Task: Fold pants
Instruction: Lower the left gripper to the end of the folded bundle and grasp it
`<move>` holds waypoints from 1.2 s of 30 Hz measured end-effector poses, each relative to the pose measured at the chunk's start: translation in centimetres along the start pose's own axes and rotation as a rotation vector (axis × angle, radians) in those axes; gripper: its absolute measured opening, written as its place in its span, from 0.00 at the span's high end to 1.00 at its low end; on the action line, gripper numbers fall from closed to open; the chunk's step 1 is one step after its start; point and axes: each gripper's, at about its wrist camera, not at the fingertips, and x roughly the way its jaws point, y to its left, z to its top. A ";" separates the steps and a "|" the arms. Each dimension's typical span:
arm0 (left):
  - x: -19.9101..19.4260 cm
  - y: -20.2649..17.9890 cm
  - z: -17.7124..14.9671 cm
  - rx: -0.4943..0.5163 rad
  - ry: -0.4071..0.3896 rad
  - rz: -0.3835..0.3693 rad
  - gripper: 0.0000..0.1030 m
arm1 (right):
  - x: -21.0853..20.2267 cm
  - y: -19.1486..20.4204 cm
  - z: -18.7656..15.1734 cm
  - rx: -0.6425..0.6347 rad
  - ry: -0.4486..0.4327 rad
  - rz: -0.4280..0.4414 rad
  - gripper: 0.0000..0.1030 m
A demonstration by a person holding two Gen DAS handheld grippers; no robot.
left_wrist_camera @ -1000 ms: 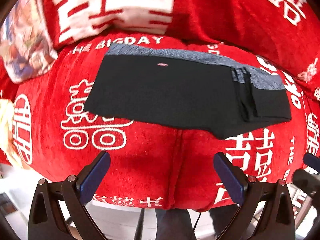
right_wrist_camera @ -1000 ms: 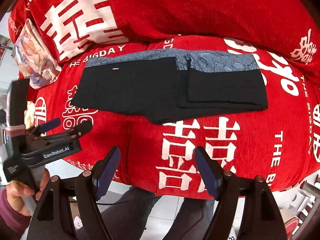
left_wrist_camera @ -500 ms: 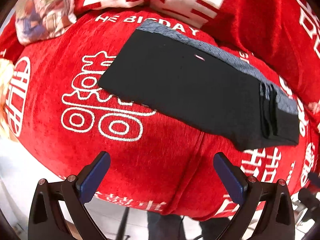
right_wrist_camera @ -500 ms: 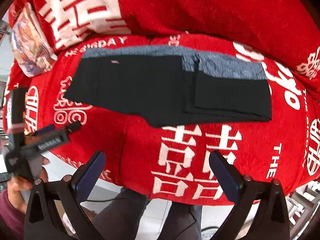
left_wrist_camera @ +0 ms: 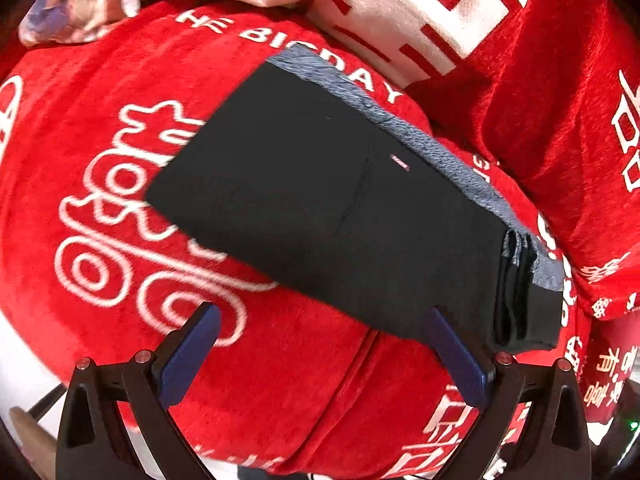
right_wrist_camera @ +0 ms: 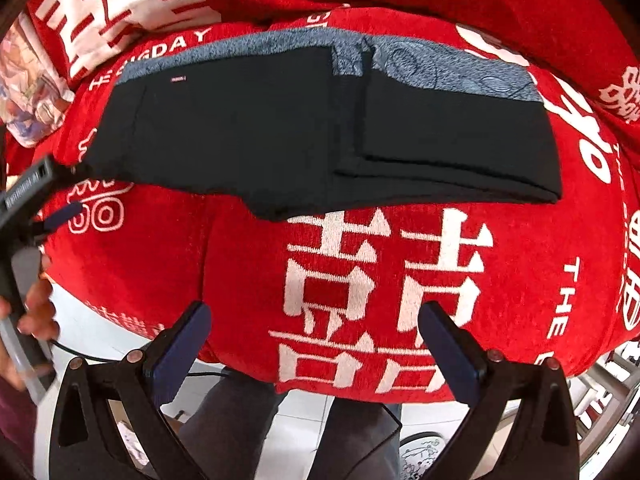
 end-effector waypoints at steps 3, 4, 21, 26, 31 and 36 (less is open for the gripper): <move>1.2 -0.7 0.3 0.027 -0.009 0.084 0.00 | 1.7 0.0 0.2 -0.006 0.010 0.008 0.00; 1.4 -0.8 0.3 0.034 -0.011 0.103 0.00 | 2.3 0.0 0.2 -0.002 0.019 0.015 0.00; 2.9 -0.6 0.2 0.090 0.003 0.274 0.00 | 5.3 1.0 1.3 0.012 0.026 0.049 0.00; 3.1 -0.7 0.4 0.084 0.007 0.271 0.00 | 5.4 0.8 2.1 0.018 0.017 0.038 0.00; 3.4 -1.0 0.8 0.096 0.009 0.261 0.00 | 4.9 0.6 2.4 0.023 0.000 0.049 0.00; 0.7 1.5 2.3 -0.021 -0.066 0.000 0.00 | 4.9 0.2 2.7 0.032 0.000 0.063 0.00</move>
